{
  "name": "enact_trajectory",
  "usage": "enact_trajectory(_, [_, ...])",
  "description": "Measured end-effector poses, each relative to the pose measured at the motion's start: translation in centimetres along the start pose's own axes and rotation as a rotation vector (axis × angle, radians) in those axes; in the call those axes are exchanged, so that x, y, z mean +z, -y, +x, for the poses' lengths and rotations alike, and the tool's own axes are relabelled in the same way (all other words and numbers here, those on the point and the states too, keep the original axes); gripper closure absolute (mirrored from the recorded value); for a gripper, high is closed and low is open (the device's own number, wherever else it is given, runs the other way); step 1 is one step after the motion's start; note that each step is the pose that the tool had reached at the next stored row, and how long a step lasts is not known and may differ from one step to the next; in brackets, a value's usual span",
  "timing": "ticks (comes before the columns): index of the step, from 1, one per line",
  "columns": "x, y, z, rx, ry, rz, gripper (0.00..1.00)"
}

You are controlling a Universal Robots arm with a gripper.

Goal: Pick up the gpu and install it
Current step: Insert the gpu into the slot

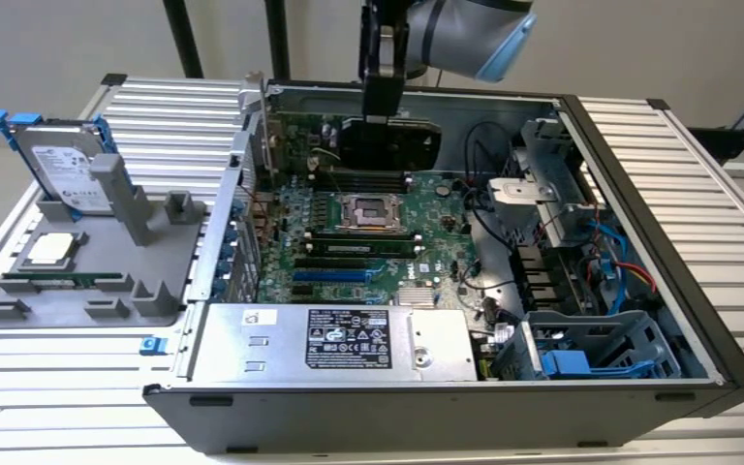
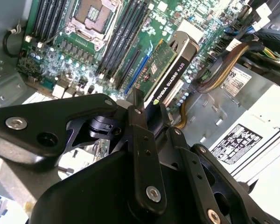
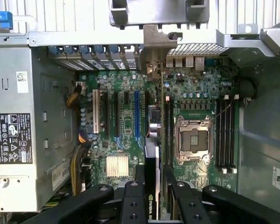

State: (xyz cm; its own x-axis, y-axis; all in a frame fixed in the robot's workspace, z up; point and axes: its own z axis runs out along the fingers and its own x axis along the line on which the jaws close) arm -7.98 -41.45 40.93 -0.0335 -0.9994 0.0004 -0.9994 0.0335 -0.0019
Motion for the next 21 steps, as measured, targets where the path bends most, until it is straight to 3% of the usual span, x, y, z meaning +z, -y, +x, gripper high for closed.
enact_trajectory(21, [0.93,0.00,0.00,0.000,0.0001,-0.0003,1.00])
